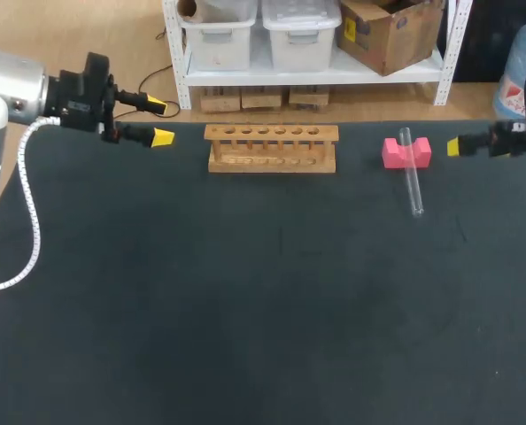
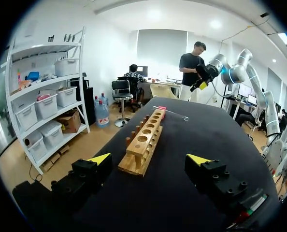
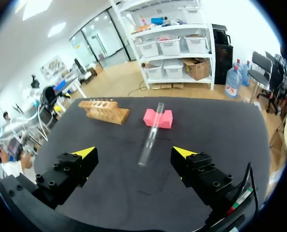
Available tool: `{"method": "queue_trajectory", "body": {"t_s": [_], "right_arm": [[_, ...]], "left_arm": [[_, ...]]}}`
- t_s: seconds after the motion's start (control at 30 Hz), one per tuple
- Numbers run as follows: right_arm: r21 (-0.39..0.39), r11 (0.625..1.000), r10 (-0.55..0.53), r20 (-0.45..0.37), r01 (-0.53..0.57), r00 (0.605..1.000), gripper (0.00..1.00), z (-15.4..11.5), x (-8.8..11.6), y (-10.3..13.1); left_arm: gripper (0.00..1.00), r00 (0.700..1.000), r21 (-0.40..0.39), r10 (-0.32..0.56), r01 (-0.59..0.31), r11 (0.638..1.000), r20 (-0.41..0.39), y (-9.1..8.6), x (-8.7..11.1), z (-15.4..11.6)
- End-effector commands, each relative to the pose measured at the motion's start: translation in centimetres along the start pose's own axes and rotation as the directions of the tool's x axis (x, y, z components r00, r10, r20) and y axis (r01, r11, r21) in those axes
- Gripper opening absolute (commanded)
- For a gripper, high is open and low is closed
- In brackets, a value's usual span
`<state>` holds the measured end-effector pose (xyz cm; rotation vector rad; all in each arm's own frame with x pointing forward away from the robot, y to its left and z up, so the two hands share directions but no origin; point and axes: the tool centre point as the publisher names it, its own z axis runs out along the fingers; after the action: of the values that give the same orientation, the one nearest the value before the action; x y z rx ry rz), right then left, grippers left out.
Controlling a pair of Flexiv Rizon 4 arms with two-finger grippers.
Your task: Grasp the test tube, adjust it, and insert it.
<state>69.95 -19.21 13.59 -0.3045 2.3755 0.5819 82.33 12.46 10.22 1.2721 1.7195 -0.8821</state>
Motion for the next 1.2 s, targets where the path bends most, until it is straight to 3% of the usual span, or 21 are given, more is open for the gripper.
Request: {"method": "queue_trajectory", "body": {"t_s": [0.03,0.23,0.5,0.67,1.2], "right_arm": [[0.194,0.979,-0.042,-0.115,0.064,0.992,1.0,-1.2,-1.5,0.2],[0.342,0.934,-0.066,-0.127,0.106,0.99,1.0,-0.8,-3.3,0.0],[0.471,0.877,-0.053,-0.089,0.088,0.995,1.0,1.7,-4.7,-0.1],[0.51,0.858,-0.047,-0.047,0.064,0.998,1.0,3.8,-5.0,-0.2],[0.606,0.794,-0.018,-0.039,0.037,0.999,1.0,9.3,-4.3,-0.5]], "left_arm": [[1.0,1.0,-0.001,0.001,-0.001,1.0,0.001,-0.1,0.0,0.0],[1.0,1.0,-0.001,0.001,-0.001,1.0,0.001,-0.1,0.0,0.0],[1.0,1.0,-0.001,0.001,-0.001,1.0,0.001,-0.1,0.0,0.0],[1.0,1.0,-0.001,0.001,-0.001,1.0,0.001,-0.1,0.0,0.0],[1.0,1.0,-0.001,0.001,-0.001,1.0,0.001,-0.1,0.0,0.0]]}}
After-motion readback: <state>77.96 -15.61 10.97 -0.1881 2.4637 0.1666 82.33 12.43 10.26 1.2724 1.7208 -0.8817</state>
